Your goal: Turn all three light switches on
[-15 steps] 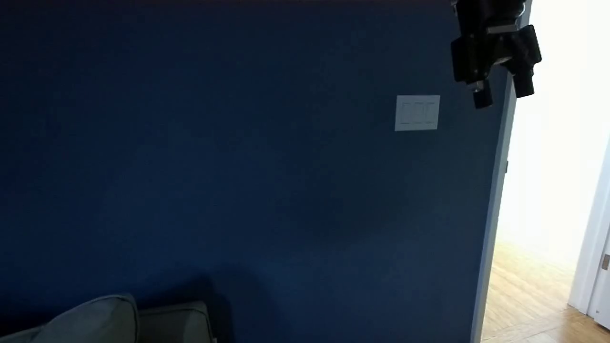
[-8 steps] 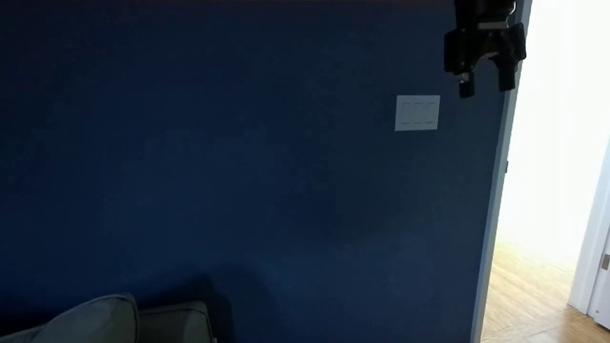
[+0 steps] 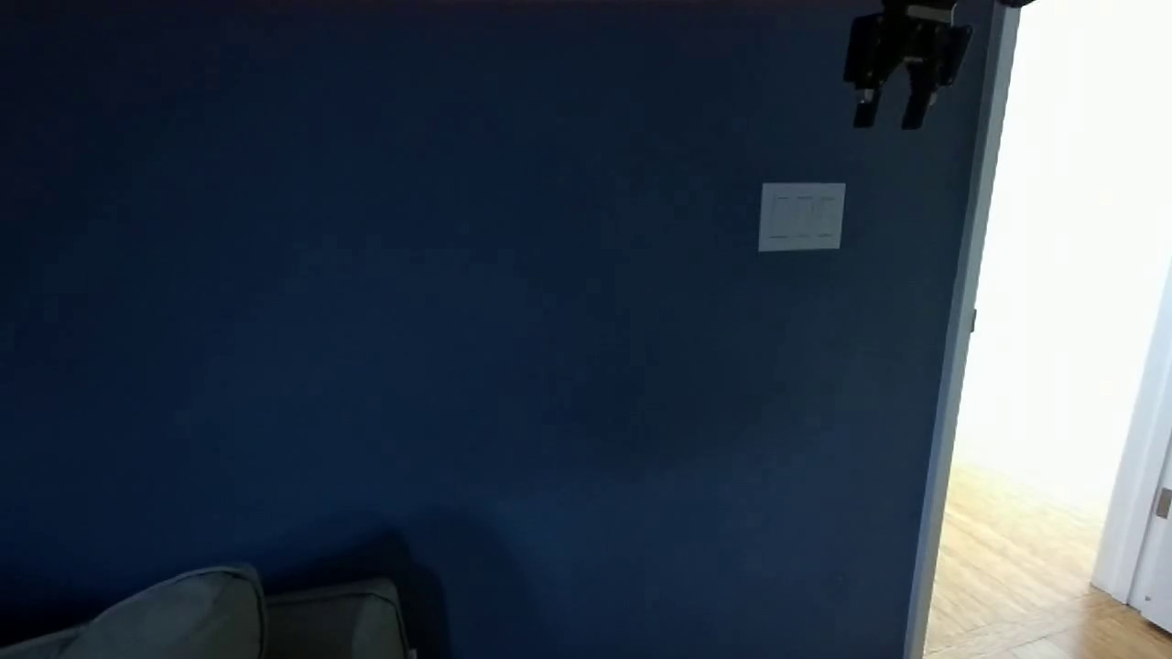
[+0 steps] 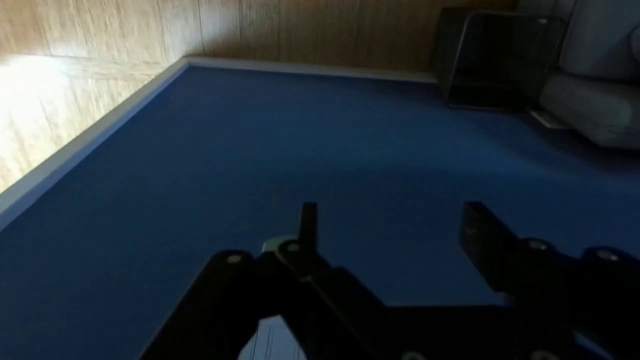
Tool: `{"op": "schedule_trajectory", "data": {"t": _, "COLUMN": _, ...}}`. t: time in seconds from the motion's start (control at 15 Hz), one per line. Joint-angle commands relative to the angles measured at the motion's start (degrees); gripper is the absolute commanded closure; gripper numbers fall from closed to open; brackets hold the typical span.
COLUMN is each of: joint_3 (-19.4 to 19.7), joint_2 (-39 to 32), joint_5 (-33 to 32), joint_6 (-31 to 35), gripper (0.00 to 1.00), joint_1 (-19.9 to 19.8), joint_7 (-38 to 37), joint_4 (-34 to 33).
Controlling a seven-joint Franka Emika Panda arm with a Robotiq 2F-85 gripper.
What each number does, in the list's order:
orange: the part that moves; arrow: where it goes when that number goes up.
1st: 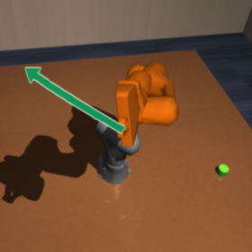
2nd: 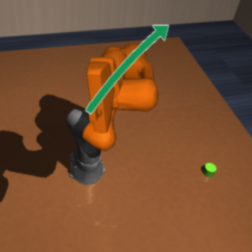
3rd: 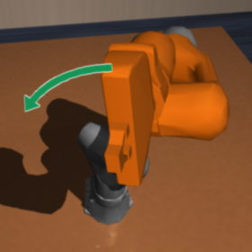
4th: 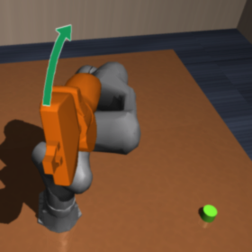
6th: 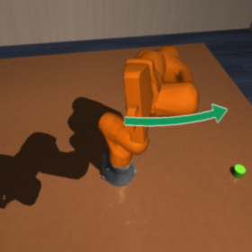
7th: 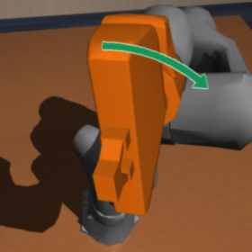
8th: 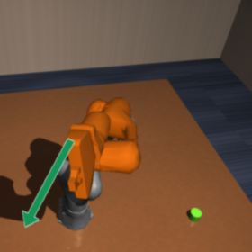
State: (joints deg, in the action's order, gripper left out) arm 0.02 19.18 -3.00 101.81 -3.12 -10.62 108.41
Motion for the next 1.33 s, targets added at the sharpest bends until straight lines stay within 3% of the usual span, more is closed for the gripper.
{"op": "schedule_trajectory", "data": {"t": 0.0, "joint_3": 2.71, "joint_2": -7.07, "joint_5": 0.59, "joint_6": 5.06, "gripper": 0.56, "joint_1": -0.98, "joint_7": 3.15, "joint_4": -6.56}}
{"op": "schedule_trajectory", "data": {"t": 0.33, "joint_3": 5.18, "joint_2": -14.66, "joint_5": 2.06, "joint_6": 13.24, "gripper": 0.91, "joint_1": -1.88, "joint_7": 3.48, "joint_4": -11.07}}
{"op": "schedule_trajectory", "data": {"t": 0.47, "joint_3": 5.82, "joint_2": -17.08, "joint_5": 2.46, "joint_6": 16.04, "gripper": 1.0, "joint_1": -2.17, "joint_7": 3.02, "joint_4": -12.19}}
{"op": "schedule_trajectory", "data": {"t": 1.27, "joint_3": 6.83, "joint_2": -25.53, "joint_5": 5.34, "joint_6": 27.04, "gripper": 1.0, "joint_1": -3.26, "joint_7": 0.13, "joint_4": -13.12}}
